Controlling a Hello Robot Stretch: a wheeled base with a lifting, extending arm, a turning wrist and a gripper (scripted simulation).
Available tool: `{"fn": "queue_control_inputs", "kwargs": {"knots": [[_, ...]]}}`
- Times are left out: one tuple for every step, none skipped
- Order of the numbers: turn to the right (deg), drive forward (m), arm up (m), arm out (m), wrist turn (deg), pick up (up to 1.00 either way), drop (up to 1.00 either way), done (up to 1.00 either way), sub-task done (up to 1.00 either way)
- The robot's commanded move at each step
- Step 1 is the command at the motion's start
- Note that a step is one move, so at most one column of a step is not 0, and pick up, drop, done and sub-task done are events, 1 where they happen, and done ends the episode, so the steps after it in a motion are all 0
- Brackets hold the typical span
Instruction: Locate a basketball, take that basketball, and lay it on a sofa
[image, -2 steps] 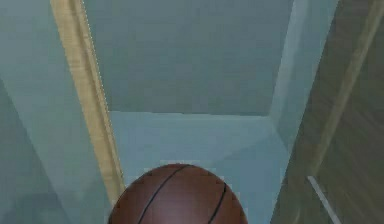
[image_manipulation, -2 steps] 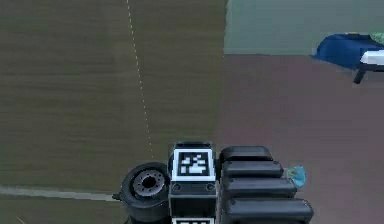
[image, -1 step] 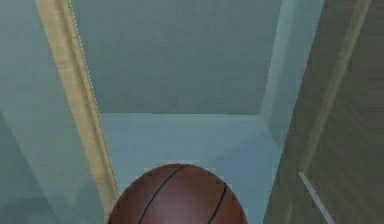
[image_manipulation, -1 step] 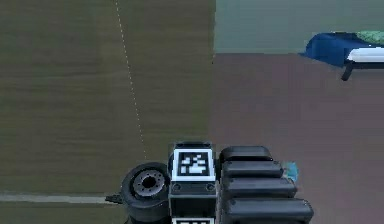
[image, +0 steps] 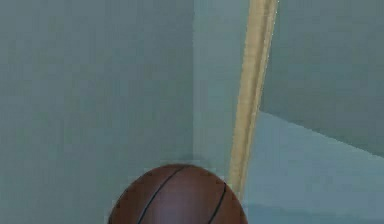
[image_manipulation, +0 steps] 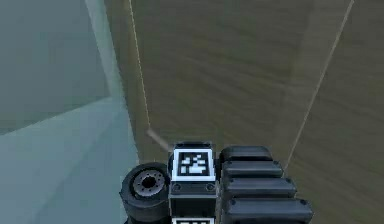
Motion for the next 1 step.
{"fn": "queue_control_inputs", "kwargs": {"knots": [[-42.0,0.00,0.00,0.00,0.0,0.00,0.00,0.00,0.00]]}}
